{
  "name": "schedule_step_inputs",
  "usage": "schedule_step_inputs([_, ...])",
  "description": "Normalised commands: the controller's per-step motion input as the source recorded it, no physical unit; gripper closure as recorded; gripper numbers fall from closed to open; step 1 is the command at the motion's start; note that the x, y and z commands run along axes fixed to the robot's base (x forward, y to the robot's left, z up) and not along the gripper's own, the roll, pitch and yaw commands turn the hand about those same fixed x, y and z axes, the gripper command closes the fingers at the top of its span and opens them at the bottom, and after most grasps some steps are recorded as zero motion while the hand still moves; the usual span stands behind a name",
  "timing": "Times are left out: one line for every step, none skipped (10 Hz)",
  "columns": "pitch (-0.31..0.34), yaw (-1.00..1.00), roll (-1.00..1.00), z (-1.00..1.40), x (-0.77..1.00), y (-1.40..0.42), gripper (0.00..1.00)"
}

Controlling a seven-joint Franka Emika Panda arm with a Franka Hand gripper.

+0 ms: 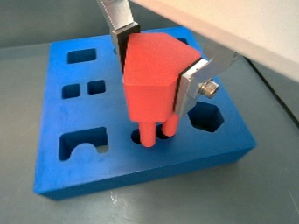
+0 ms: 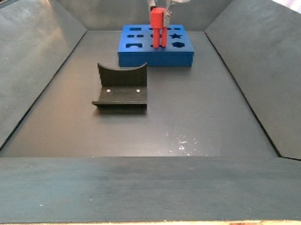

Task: Pick up the 3 prong object. Move up. Rotate the 3 prong object. Place the 3 prong object on the fixture. Regrasp the 3 prong object. Move to above the board. Insert the 3 prong object.
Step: Insert the 3 prong object.

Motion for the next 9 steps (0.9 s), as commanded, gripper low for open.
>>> schedule_step_inputs([0.0,-0.14,0.0,0.0,0.0,0.0,1.0])
schedule_step_inputs([0.0,-0.02,0.0,0.0,0.0,-0.02,1.0])
schedule_step_inputs([0.0,-0.61,0.05,-0.14,0.0,-0.07,1.0])
schedule_step_inputs([0.0,-0.71,0.07,-0.17,0.0,-0.06,1.0])
schedule_step_inputs([0.0,-0.47,0.0,-0.02,0.01,0.0,1.0])
schedule_step_inputs([0.0,-0.04,0.0,0.0,0.03,0.0,1.0])
schedule_step_inputs([0.0,-0.25,0.0,-0.09,0.14,0.0,1.0])
schedule_step_inputs([0.0,-0.35,0.0,-0.13,0.16,0.0,1.0])
schedule_step_inputs([0.0,-0.05,0.0,0.0,0.04,0.0,1.0])
